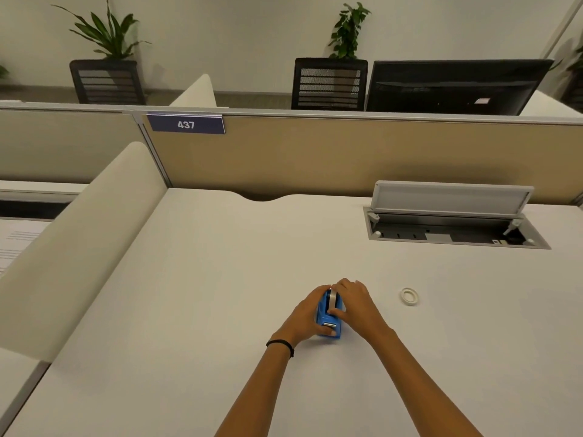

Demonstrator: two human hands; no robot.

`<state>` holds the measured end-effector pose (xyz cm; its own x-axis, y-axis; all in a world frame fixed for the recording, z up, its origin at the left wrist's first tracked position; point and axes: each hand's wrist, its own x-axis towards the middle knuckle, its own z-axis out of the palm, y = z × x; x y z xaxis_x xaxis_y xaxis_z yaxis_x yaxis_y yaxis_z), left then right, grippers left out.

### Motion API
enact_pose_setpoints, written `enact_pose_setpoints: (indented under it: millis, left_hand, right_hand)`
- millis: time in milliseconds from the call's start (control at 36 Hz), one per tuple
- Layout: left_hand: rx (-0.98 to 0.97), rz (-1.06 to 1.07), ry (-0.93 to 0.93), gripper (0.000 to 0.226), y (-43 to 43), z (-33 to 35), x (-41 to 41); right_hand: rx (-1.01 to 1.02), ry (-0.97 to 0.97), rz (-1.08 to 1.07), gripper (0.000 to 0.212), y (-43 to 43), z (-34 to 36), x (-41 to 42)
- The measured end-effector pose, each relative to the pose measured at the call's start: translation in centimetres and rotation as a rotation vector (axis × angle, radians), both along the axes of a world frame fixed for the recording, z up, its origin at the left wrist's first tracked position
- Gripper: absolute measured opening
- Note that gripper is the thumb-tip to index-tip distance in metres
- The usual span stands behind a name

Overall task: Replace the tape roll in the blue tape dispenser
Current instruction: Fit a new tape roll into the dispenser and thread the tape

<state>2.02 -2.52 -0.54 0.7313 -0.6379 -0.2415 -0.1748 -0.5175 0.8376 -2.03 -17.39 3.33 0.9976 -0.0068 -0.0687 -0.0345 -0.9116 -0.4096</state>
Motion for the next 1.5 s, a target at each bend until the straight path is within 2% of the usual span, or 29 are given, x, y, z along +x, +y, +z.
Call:
enact_pose_setpoints:
  millis: [417, 611, 778, 1028, 1222, 1306, 1500]
  left_hand:
    - [0.008, 0.016, 0.020, 0.095, 0.1, 0.0, -0.1]
    - [0.013, 0.016, 0.027, 0.096, 0.1, -0.1, -0.2]
    - [0.009, 0.015, 0.025, 0.094, 0.0, 0.0, -0.2]
    - [0.013, 0.012, 0.009, 0.094, 0.0, 0.1, -0.4]
    - [0.022, 0.014, 0.002, 0.093, -0.1, 0.0, -0.3]
    - [0.029, 0.015, 0.002, 0.095, -0.1, -0.1, -0.2]
    - [0.031, 0.015, 0.017, 0.094, -0.1, -0.3, -0.1]
  right_hand:
    - [0.048, 0.045, -0.043, 0.045, 0.6, 0.3, -0.9]
    - [0.191, 0.040, -0.122, 0.040, 0.9, 0.8, -1.3]
    - [0.235, 0.059, -0.166, 0.043, 1.1, 0.9, -1.4]
    - [0.207, 0.062, -0.133, 0.046, 0.9, 0.4, -2.2]
    - [0.151, 0.025, -0.092, 0.039, 0.9, 0.2, -2.6]
    - [0.127, -0.067, -0.055, 0.026, 0.8, 0.5, -2.9]
    - [0.158, -0.188, -0.112, 0.019, 1.1, 0.9, -3.0]
